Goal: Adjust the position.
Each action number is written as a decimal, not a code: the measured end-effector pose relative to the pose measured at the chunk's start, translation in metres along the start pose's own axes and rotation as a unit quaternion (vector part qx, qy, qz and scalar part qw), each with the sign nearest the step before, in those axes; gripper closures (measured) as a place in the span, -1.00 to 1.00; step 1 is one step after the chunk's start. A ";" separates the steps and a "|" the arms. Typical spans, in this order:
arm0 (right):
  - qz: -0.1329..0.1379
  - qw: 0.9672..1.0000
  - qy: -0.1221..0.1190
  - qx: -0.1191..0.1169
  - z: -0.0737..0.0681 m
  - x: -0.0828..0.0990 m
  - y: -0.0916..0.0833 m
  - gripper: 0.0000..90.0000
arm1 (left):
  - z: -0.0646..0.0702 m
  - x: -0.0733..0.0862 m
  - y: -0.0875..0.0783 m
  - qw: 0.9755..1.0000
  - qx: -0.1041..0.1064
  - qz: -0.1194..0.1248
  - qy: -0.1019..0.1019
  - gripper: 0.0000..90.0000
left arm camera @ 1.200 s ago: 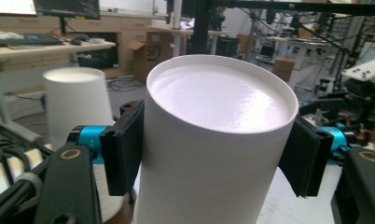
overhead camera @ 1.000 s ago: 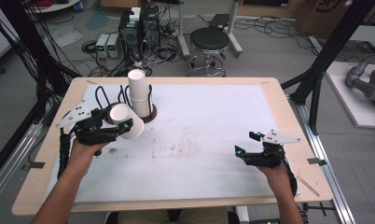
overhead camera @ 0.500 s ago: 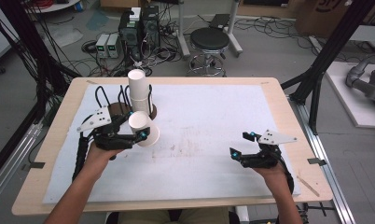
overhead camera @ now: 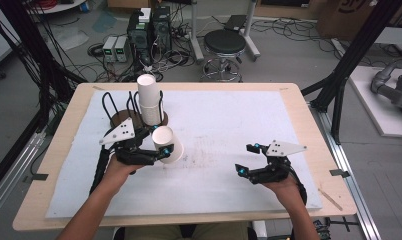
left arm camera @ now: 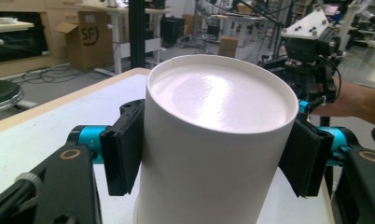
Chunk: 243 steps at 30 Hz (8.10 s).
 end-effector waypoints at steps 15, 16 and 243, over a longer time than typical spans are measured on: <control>-0.009 0.997 -0.024 -0.072 -0.028 -0.008 0.043 -0.65 | 0.016 0.011 0.028 0.999 0.042 -0.013 -0.007 -0.30; -0.007 0.996 -0.026 -0.081 -0.031 -0.009 0.049 -0.65 | 0.017 0.012 0.030 0.999 0.043 -0.015 -0.006 -0.30; -0.013 0.979 -0.045 -0.198 -0.046 -0.036 0.059 -0.34 | 0.029 0.038 0.019 0.990 0.126 -0.052 -0.047 -0.64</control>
Point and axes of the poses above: each handheld gripper's, and its own axes: y roughly forward along the jaws, x roughly out of its underside, z roughly to its right, the point moved 4 cm from there along y, roughly forward along the jaws, and after that the axes turned 11 degrees about z, right-handed, at the moved point
